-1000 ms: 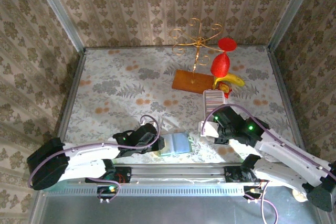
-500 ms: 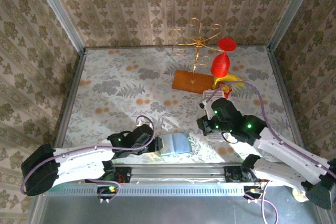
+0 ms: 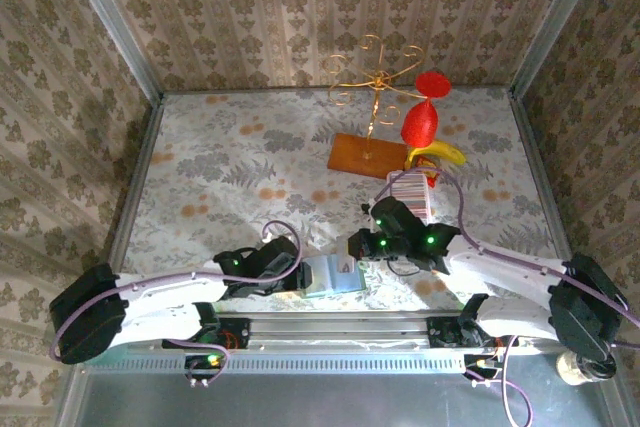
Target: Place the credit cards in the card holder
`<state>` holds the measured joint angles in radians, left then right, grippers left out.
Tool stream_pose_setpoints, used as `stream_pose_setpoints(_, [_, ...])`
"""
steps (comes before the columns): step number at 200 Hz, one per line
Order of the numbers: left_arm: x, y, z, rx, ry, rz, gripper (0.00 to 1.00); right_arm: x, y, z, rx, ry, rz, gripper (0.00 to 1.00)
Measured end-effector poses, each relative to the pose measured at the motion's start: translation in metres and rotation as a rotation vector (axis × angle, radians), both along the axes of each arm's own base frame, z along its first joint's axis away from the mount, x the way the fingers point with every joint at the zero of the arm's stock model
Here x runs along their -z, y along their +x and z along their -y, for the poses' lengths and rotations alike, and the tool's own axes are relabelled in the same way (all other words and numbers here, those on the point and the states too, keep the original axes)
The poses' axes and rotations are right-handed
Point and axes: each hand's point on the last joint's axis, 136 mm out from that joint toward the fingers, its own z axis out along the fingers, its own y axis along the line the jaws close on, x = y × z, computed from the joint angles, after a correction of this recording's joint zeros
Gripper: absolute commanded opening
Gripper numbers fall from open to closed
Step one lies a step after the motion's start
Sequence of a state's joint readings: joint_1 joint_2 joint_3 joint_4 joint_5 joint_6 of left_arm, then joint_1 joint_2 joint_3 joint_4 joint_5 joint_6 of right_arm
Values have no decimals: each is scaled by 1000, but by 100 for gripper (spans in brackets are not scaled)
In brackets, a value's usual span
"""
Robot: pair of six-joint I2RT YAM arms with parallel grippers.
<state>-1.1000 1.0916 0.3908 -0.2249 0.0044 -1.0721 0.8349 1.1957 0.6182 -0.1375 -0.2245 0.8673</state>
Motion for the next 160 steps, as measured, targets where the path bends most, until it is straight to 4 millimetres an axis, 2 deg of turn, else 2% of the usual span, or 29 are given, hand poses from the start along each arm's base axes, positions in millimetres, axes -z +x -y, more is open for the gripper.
stream_pose_setpoints(29, [-2, 2, 6, 6, -7, 3, 40, 14, -5, -7, 8, 5, -42, 0])
stream_pose_setpoints(95, [4, 2, 10, 15, 9, -8, 31, 38, -7, -17, 24, -1, -95, 0])
stream_pose_setpoints(133, [3, 4, 14, 15, -1, -3, 21, 39, -8, -22, 19, 8, -95, 0])
stream_pose_setpoints(160, [2, 4, 14, 15, 0, -4, 20, 38, -8, -24, 19, 17, -91, 0])
